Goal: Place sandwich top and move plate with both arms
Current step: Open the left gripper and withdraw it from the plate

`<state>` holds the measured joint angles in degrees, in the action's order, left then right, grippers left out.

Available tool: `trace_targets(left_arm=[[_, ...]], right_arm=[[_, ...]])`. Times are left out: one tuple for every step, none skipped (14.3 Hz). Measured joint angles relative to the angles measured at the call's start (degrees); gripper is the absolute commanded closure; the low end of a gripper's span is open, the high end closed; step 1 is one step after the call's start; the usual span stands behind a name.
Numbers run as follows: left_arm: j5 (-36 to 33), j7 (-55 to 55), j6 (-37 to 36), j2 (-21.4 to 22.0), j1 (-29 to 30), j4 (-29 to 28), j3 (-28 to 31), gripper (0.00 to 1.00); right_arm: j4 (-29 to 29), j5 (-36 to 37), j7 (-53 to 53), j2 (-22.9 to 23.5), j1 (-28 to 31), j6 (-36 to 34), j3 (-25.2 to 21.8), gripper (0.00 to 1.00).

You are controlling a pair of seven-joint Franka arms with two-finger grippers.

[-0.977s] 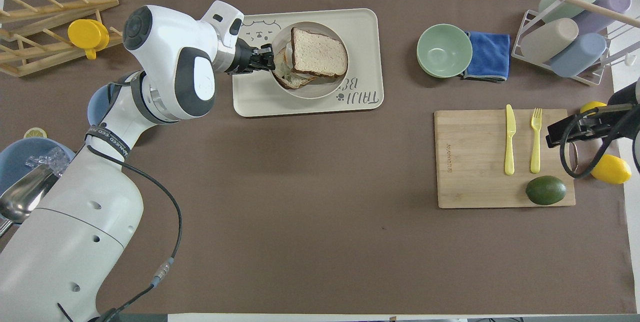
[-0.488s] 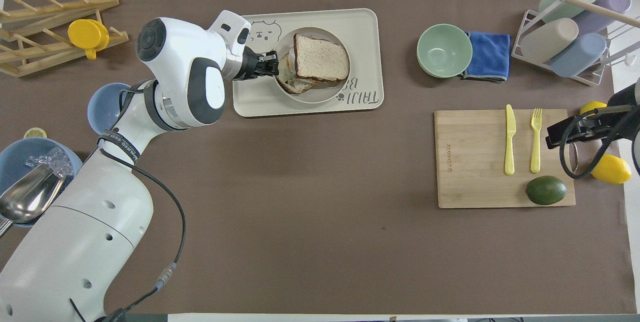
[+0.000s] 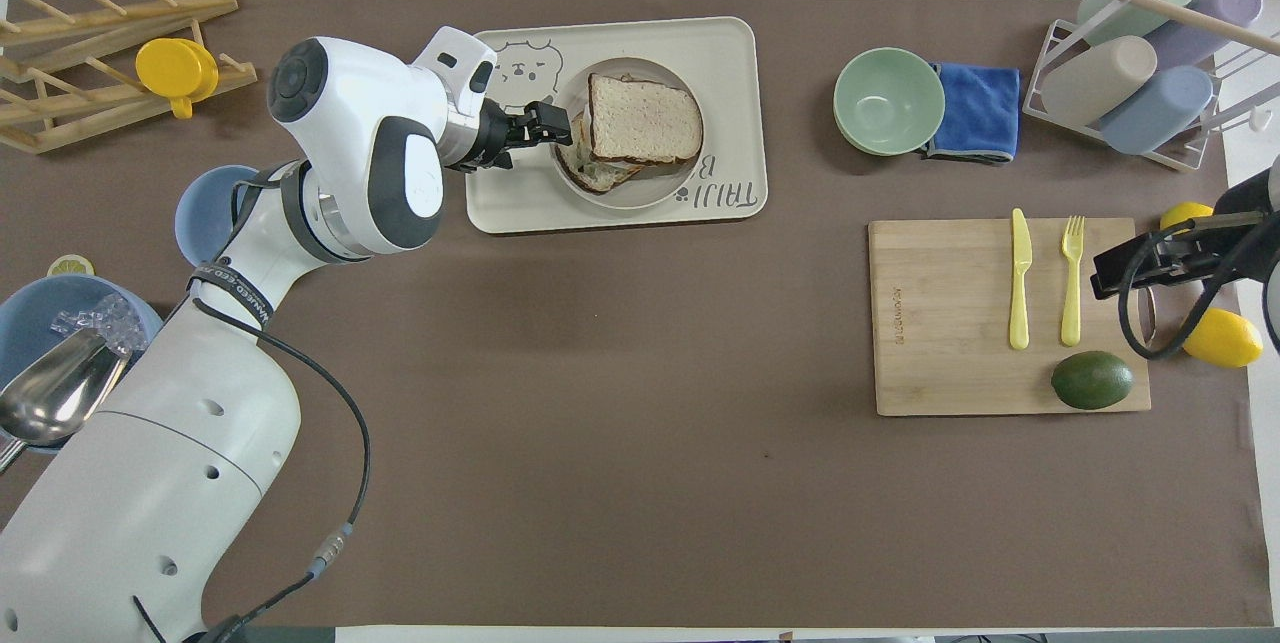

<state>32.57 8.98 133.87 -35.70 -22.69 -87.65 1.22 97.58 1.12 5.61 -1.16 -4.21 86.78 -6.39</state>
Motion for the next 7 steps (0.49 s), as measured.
trace_targets(left_arm=[[0.0, -0.2, -1.2, 0.4, 0.7, 0.3, 0.1, 0.00], [-0.2, -0.4, -2.2, 1.0, 1.3, 0.4, 0.4, 0.00], [-0.6, -0.6, -3.4, 1.9, 2.0, 0.4, 1.0, 0.00], [-1.3, -0.7, -5.0, 2.9, 2.5, 0.5, 1.9, 0.00], [-2.1, -0.7, -7.0, 4.4, 3.1, 0.5, 3.0, 0.00], [-3.1, -0.8, -9.7, 6.1, 3.5, 0.6, 4.8, 0.00], [-4.9, -0.9, -12.7, 8.2, 3.9, 0.6, 6.8, 0.00]], right_arm=[[0.0, 0.0, 0.0, 0.0, 0.0, 0.0, 0.0, 0.00], [0.0, 0.0, 0.0, 0.0, 0.0, 0.0, 0.1, 0.00], [0.0, 0.0, 0.0, -0.1, 0.0, 0.0, 0.1, 0.00], [0.0, 0.0, 0.0, -0.1, -0.1, 0.0, 0.2, 0.00], [0.0, 0.0, 0.0, -0.1, -0.1, 0.0, 0.2, 0.00], [0.0, 0.0, 0.0, -0.1, -0.1, 0.0, 0.2, 0.00], [0.0, 0.0, 0.0, -0.1, -0.1, 0.0, 0.2, 0.00]])
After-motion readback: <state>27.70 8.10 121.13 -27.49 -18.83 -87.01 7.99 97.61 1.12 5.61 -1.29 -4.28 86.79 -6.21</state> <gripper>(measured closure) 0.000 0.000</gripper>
